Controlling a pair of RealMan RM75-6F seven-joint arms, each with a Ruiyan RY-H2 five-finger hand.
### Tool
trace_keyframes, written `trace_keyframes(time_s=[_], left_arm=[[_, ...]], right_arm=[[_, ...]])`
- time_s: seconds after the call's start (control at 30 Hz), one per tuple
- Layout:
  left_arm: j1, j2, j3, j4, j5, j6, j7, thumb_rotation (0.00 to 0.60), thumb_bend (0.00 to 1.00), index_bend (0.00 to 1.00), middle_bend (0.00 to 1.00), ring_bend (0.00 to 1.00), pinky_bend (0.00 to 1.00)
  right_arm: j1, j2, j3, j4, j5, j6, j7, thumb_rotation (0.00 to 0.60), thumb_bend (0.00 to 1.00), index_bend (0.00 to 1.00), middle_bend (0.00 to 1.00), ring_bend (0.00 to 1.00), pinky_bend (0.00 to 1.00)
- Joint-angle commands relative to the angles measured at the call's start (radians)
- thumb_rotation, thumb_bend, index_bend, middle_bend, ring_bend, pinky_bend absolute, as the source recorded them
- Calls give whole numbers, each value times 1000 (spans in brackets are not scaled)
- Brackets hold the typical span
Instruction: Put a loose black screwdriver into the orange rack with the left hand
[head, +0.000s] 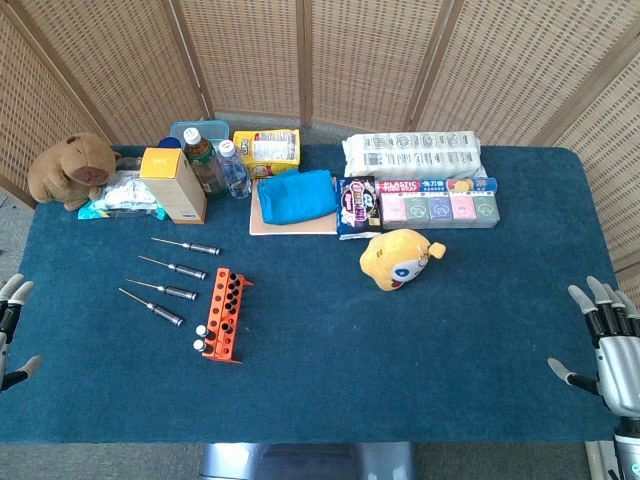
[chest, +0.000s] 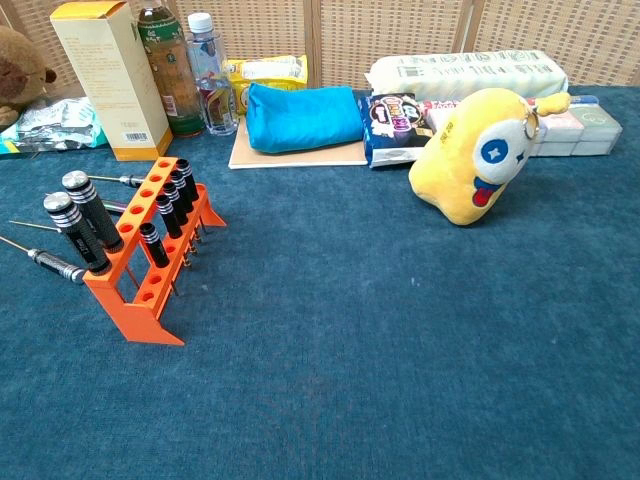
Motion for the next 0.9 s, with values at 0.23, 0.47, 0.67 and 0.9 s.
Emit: trace_keyframes(time_s=[0.23,0.47,0.67,0.9], left_arm=[[-3,6,3,-4,-3,-10,-9,600,91,0,0,0,90],[-21,-6,-2,22,17,-17,-62,600,157,0,87,6,90],[-28,-21,-12,55,50,13,-130,600,288,0,705,592,457],[-53,-51,2,119,94,-5,-166,600,300,207,1000,988,995]], right_arm=[[-1,6,-5,-5,-5,-2,15,600,0,104,0,0,0],[-2,13,-2,-12,1,1,27,600,0,104,0,0,0],[-4,17,-5,-10,-1,0,39,600,0,103,0,0,0],[-6,24,-13,-18,-13,-1,56,600,0,103,0,0,0]])
